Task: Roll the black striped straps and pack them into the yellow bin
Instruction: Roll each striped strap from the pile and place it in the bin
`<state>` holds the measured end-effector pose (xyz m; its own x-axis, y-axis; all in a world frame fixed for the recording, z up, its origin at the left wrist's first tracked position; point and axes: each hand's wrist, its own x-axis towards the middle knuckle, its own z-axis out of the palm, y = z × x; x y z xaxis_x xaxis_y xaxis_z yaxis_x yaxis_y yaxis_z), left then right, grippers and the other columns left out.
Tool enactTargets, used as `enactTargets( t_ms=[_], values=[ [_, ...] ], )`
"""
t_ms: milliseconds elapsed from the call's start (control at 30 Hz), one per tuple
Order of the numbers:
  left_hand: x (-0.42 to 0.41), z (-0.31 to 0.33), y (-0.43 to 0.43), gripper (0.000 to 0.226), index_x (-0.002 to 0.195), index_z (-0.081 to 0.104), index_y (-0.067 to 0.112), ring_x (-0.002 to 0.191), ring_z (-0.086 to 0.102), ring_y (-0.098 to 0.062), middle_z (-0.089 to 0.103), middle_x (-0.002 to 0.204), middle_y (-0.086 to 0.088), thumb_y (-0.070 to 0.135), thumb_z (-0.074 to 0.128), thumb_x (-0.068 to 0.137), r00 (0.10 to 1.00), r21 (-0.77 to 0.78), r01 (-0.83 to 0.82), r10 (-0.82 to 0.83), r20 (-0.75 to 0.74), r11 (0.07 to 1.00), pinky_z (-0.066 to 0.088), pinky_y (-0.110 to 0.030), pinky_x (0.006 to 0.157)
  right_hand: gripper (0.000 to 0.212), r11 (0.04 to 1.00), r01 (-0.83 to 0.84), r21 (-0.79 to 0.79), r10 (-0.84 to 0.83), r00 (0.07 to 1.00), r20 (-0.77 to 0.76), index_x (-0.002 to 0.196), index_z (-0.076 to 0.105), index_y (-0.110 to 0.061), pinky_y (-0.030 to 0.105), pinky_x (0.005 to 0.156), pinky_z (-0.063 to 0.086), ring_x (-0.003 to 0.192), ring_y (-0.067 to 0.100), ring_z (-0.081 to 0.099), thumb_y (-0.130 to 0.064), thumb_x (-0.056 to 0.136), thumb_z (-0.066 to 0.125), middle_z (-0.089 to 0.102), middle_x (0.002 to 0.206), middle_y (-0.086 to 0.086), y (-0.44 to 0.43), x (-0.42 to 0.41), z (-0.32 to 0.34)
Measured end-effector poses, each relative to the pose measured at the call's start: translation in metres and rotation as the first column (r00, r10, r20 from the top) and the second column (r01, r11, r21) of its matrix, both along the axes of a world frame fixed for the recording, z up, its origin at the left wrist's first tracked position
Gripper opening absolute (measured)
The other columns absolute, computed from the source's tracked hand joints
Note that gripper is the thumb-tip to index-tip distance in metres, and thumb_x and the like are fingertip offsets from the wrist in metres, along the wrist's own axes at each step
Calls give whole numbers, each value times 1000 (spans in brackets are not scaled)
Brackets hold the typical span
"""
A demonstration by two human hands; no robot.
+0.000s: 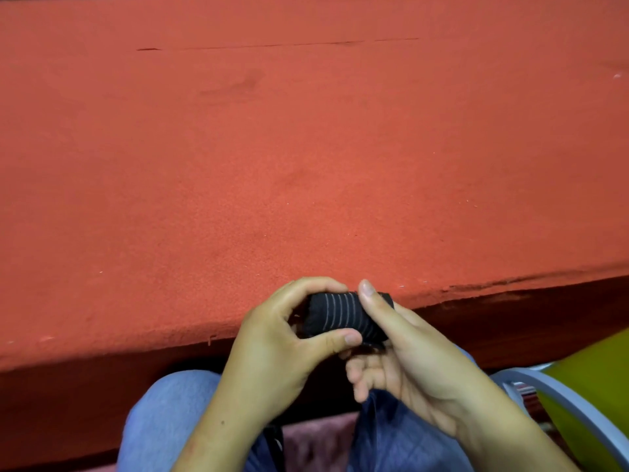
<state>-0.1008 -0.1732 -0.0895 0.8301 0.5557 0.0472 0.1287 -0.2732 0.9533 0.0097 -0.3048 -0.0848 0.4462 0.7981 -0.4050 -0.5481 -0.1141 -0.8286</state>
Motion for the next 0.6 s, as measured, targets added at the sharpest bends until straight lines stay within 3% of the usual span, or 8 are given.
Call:
enactTargets(
  t_ms=[100, 200, 300, 400, 500, 600],
  values=[
    [-2, -3, 3, 46, 111, 69, 45, 100, 71, -10, 73, 108, 13, 23, 90, 76, 997, -42, 73, -74, -28, 996, 57, -30, 90, 43, 1000, 7, 29, -8, 1000, 27, 112, 62, -5, 32, 45, 52, 58, 21, 57, -43, 91, 66, 59, 74, 13, -1, 2, -1],
    [-1, -1, 4, 32, 113, 69, 42, 95, 72, -5, 75, 107, 11, 52, 77, 83, 994, -106, 100, -103, -28, 989, 56, -21, 83, 33, 998, 47, 47, -49, 998, 49, 107, 64, -4, 32, 47, 51, 59, 22, 57, -33, 90, 66, 59, 78, 17, -3, 3, -4],
    [2, -2, 5, 39, 107, 75, 32, 89, 73, -10, 77, 101, 4, 64, 67, 86, 996, -197, 68, -77, -41, 978, 60, -28, 81, 27, 998, 53, 37, -55, 997, 60, 109, 64, -1, 34, 51, 53, 63, 23, 58, -24, 94, 66, 60, 86, 19, -5, 3, -6],
    [5, -3, 3, 31, 103, 78, 25, 88, 72, -11, 79, 98, -2, 47, 73, 82, 997, -322, 39, -60, -55, 946, 59, -30, 82, 18, 998, 67, -4, -66, 995, 79, 108, 63, 0, 34, 54, 55, 67, 25, 60, -15, 98, 65, 64, 98, 20, -7, 4, -3],
    [9, -3, 2, 18, 103, 79, 29, 84, 71, -6, 80, 95, 2, 25, 77, 85, 998, -354, 18, -41, -57, 935, 51, -18, 73, 7, 995, 82, -56, -77, 992, 96, 103, 68, -7, 31, 59, 58, 74, 27, 65, -7, 96, 66, 65, 99, 17, -10, 6, 2],
    [10, 1, 1, 25, 105, 79, 30, 86, 72, -7, 80, 98, 1, 13, 76, 87, 995, -335, 51, -75, -61, 941, 53, -19, 78, 10, 987, 110, -116, -81, 969, 234, 96, 68, -13, 35, 69, 60, 80, 22, 69, -6, 90, 71, 68, 95, 14, -14, 7, 6]
  ],
)
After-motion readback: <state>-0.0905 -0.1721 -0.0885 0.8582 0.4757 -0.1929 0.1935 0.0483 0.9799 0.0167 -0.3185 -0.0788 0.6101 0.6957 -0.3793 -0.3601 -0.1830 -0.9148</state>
